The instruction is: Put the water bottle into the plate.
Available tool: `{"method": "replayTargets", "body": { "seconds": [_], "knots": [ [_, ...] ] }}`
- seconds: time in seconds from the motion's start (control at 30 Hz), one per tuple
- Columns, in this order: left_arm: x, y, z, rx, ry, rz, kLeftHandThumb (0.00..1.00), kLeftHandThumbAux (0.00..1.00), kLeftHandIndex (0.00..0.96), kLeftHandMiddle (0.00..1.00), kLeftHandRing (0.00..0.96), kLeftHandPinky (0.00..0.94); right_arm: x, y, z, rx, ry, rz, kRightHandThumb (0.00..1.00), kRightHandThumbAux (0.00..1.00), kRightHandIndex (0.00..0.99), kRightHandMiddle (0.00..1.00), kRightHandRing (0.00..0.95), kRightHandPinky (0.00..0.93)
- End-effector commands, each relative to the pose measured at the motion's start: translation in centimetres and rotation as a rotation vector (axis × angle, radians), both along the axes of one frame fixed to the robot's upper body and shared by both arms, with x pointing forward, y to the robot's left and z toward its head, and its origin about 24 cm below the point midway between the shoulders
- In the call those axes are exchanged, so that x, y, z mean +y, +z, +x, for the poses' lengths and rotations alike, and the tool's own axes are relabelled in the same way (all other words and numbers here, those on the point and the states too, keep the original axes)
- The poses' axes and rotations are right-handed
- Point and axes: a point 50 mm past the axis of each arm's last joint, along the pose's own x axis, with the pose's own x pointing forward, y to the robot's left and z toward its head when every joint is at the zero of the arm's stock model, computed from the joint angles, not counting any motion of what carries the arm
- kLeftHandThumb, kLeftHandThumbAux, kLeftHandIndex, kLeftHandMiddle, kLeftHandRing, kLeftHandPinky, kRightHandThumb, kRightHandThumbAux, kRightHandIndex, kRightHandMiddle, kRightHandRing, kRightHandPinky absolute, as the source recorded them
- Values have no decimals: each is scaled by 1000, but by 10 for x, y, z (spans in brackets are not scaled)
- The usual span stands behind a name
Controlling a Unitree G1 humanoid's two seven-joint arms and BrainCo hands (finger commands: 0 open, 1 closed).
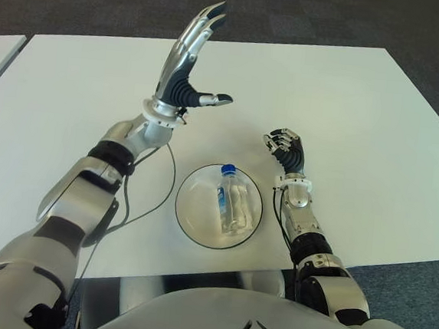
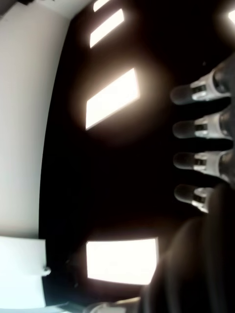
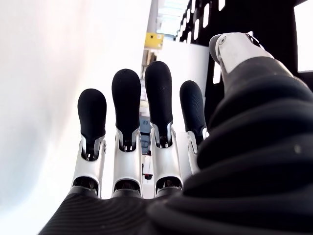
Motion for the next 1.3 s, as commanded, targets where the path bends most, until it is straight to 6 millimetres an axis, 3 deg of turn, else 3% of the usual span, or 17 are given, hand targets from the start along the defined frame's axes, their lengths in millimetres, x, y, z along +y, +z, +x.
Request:
{"method": "replayTargets", "body": {
  "seconds": [0.03, 0.2, 0.3, 0.43, 0.6, 0.67, 0.8, 0.97, 1.3],
  "knots": [
    [29, -41, -8, 329, 100, -42, 117, 381, 0, 0, 0, 0, 0, -5, -4, 33, 2, 0, 709, 727, 434, 613, 636, 654],
    [17, -13, 12, 369, 108, -72, 81, 416, 0, 0, 0, 0, 0, -5, -4, 34, 1, 4, 709, 727, 434, 604, 628, 647],
    [19, -3, 22, 375, 131, -111, 58, 431, 0, 0, 0, 0, 0, -5, -4, 33, 1, 5, 709, 727, 434, 601, 626, 649],
    [45, -26, 11, 469, 163, -195, 31, 454, 0, 0, 0, 0, 0, -5, -5, 33, 1, 3, 709, 727, 434, 602, 629, 655],
    [59, -48, 2, 583, 132, -269, 8, 498, 0, 0, 0, 0, -1, -5, -5, 34, 3, -4, 709, 727, 434, 606, 632, 656],
    [64, -55, -2, 621, 111, -318, 3, 559, 0, 0, 0, 0, -1, -4, -5, 33, 4, -6, 709, 726, 435, 607, 631, 656],
    [68, -60, -4, 645, 81, -377, 0, 632, 0, 0, 0, 0, -2, -4, -5, 34, 6, -4, 709, 726, 435, 608, 631, 658],
    [76, -68, -9, 666, 64, -496, 0, 819, 34, 20, 0, 34, -2, -4, -5, 35, 7, 5, 709, 727, 435, 613, 636, 660],
    [83, -83, -21, 692, 28, -625, 0, 969, 114, 94, 64, 115, 0, -4, -6, 36, 10, 3, 709, 727, 435, 613, 634, 655]
  ]
}}
